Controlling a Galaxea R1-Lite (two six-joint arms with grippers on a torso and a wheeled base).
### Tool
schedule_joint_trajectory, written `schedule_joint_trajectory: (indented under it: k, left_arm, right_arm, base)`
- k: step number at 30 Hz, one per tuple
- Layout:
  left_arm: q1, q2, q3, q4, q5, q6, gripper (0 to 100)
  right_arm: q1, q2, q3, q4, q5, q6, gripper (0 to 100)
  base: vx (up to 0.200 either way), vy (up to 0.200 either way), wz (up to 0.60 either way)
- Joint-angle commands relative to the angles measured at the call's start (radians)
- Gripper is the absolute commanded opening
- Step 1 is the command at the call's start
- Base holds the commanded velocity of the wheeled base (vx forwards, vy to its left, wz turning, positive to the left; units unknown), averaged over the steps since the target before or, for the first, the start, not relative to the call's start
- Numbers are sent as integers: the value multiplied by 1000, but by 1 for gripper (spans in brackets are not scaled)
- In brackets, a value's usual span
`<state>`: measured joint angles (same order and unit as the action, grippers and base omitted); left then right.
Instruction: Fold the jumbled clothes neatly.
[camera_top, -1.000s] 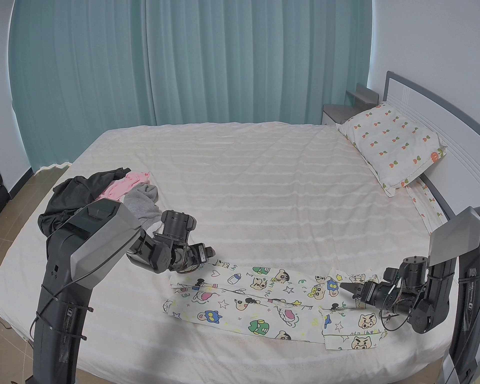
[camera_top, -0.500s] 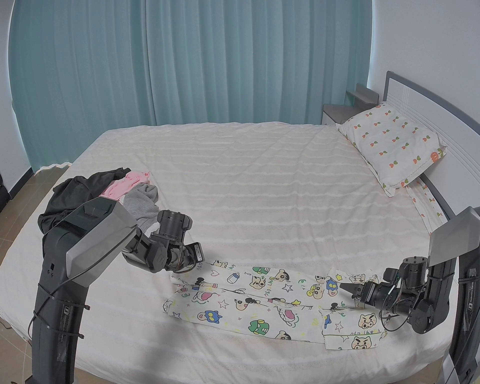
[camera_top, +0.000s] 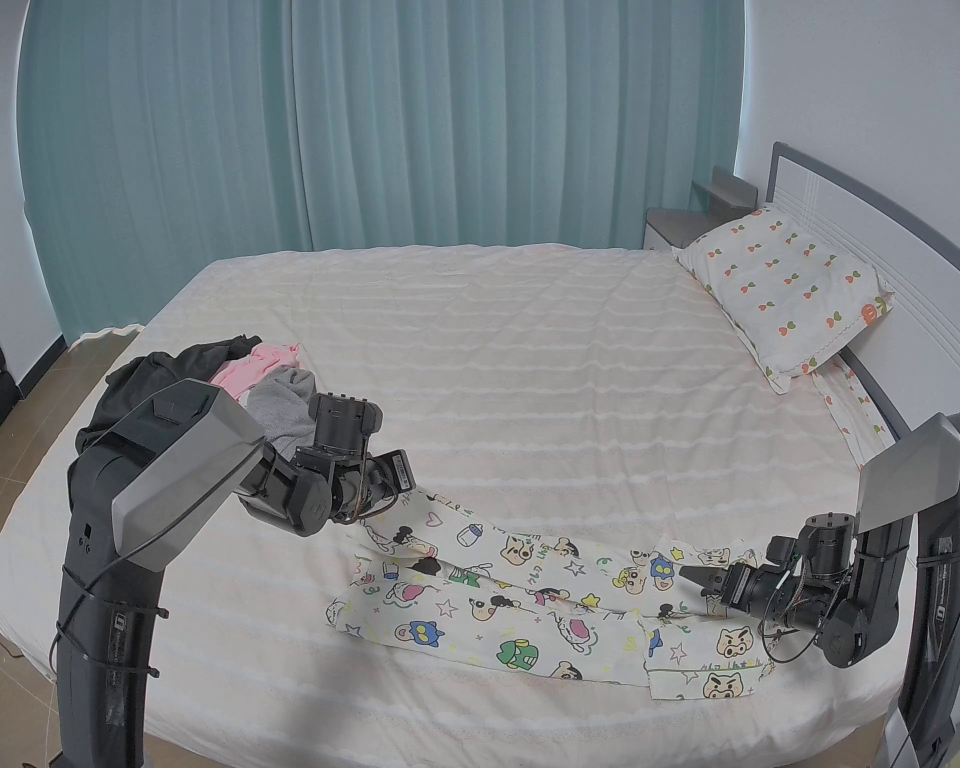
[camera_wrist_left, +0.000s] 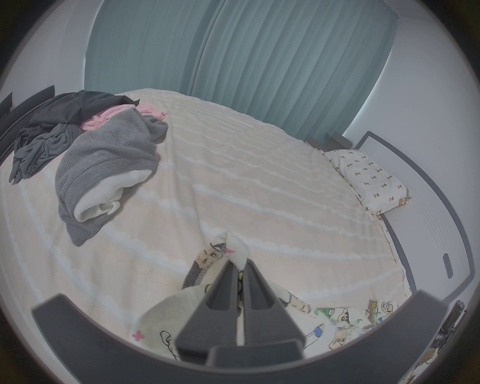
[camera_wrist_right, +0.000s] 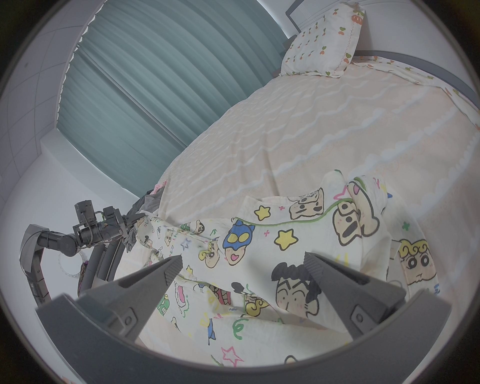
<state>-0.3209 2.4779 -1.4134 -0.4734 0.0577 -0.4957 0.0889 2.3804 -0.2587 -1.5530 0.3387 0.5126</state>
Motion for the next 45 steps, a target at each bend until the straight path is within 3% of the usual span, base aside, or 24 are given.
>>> schedule_joint_trajectory:
  k: [1, 16, 31, 38, 45]
  left_arm:
    - [-6, -8, -13, -28, 2, 2, 0]
    - [-10, -17, -19, -226, -1, 45, 0]
    - [-9, 13, -19, -263, 4, 111, 0]
    - [-4, 18, 90, -366, 4, 158, 0]
    - [-3, 18, 269, -570, 4, 218, 0]
  right_arm:
    - [2, 2, -1, -12, 0, 0, 100]
    - [6, 2, 4, -12, 2, 0, 100]
    - [6, 2, 7, -12, 2, 0, 100]
    - [6, 2, 7, -12, 2, 0, 100]
    - [6, 2, 7, -12, 2, -2, 100]
  base:
    - [0, 0, 0]
    - [0, 0, 0]
    - [0, 0, 0]
    - [0, 0, 0]
    - [0, 0, 0]
